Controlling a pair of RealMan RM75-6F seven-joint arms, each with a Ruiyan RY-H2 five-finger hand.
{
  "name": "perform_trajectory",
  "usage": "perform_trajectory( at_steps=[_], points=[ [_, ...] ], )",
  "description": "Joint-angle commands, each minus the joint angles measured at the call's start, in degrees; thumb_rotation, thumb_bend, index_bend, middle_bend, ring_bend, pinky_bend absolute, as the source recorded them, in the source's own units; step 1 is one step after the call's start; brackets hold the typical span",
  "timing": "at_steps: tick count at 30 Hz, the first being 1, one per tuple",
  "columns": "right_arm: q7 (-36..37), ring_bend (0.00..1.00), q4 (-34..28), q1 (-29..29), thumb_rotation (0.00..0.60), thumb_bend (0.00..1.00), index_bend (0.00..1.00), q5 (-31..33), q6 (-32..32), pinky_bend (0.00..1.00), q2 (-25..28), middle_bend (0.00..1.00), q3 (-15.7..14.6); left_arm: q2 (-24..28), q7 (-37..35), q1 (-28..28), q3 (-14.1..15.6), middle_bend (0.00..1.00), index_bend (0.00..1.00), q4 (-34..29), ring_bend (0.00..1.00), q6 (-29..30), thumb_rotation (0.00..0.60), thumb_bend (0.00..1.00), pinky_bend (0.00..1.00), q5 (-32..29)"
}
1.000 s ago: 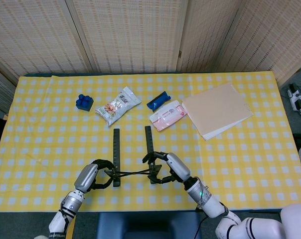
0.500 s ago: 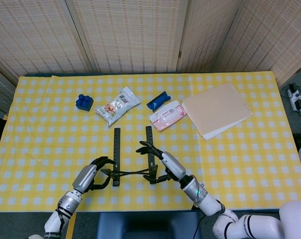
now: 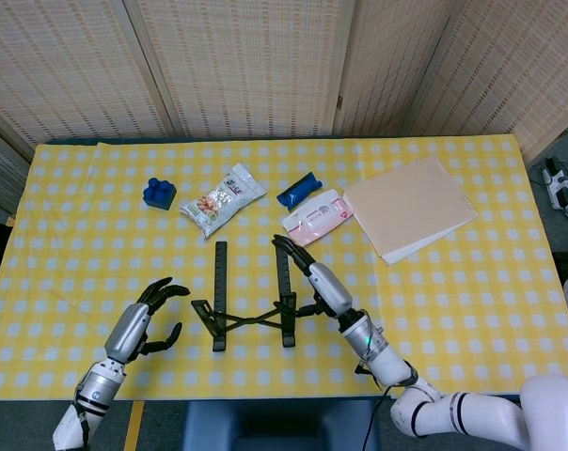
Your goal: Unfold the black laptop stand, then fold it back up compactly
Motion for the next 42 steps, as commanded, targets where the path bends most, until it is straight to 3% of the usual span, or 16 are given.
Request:
perform_trajectory(
  at_steps=[1, 4, 12, 19, 26, 30, 33, 39, 42],
  points=[
    [-2.1, 0.02, 2.1, 1.1, 0.600, 0.33, 0.00, 2.2, -0.6, 0.00, -1.7, 0.01, 2.5, 1.4, 0.0, 1.3, -0.5, 0.25, 0.27, -0.8, 0.07, 3.0, 0.600, 0.51, 0.08, 1.3],
    [-3.8, 0.00, 3.6, 1.6, 0.600, 0.33, 0.00, 3.5, -0.4, 0.00, -2.5, 0.00, 4.2, 2.0, 0.1, 1.7, -1.1, 0.25, 0.27, -0.9, 0.06, 4.7, 0.600, 0.51, 0.07, 1.7],
    [-6.9, 0.00, 3.1, 0.6, 0.600, 0.33, 0.00, 3.3, 2.2, 0.00, -0.4, 0.00, 5.0, 3.6, -0.4, 0.8, -2.7, 0.25, 0.30, 0.7, 0.07, 3.4, 0.600, 0.51, 0.07, 0.2],
    [-15.9, 0.00, 2.6, -0.6, 0.600, 0.33, 0.00, -8.8, 7.9, 0.00, 5.8, 0.00, -1.5, 5.0, 4.5, -5.0, -5.5, 0.25, 0.34, 8.9, 0.11, -4.3, 0.600, 0.51, 0.10, -1.5],
    [-28.4, 0.00, 0.5, -0.6, 0.600, 0.33, 0.00, -16.1, 7.2, 0.00, 11.5, 0.00, -7.0, 2.1, 11.1, -12.7, -6.8, 0.25, 0.36, 19.6, 0.14, -12.5, 0.600, 0.44, 0.12, -0.8],
    [-33.8, 0.00, 0.1, -0.7, 0.600, 0.33, 0.00, -17.4, 6.2, 0.00, 12.3, 0.00, -8.5, -0.9, 14.7, -16.9, -6.3, 0.24, 0.28, 25.0, 0.12, -16.8, 0.600, 0.34, 0.11, 0.1],
    [-37.1, 0.00, 1.3, -0.5, 0.600, 0.33, 0.00, -17.7, 5.2, 0.00, 11.6, 0.00, -9.1, -3.1, 18.4, -19.3, -6.3, 0.16, 0.18, 27.5, 0.04, -20.2, 0.600, 0.27, 0.06, -0.8],
    [-42.0, 0.00, 6.1, -0.4, 0.600, 0.31, 0.00, -19.1, 5.6, 0.00, 8.6, 0.00, -9.6, -7.6, 22.6, -22.2, -7.0, 0.02, 0.06, 31.3, 0.00, -24.3, 0.600, 0.24, 0.00, -4.2],
    [-44.1, 0.00, 8.8, -0.5, 0.600, 0.29, 0.00, -19.2, 6.2, 0.00, 6.4, 0.00, -9.6, -9.9, 25.1, -23.2, -7.8, 0.00, 0.00, 33.0, 0.00, -25.9, 0.600, 0.23, 0.00, -6.8]
  ],
)
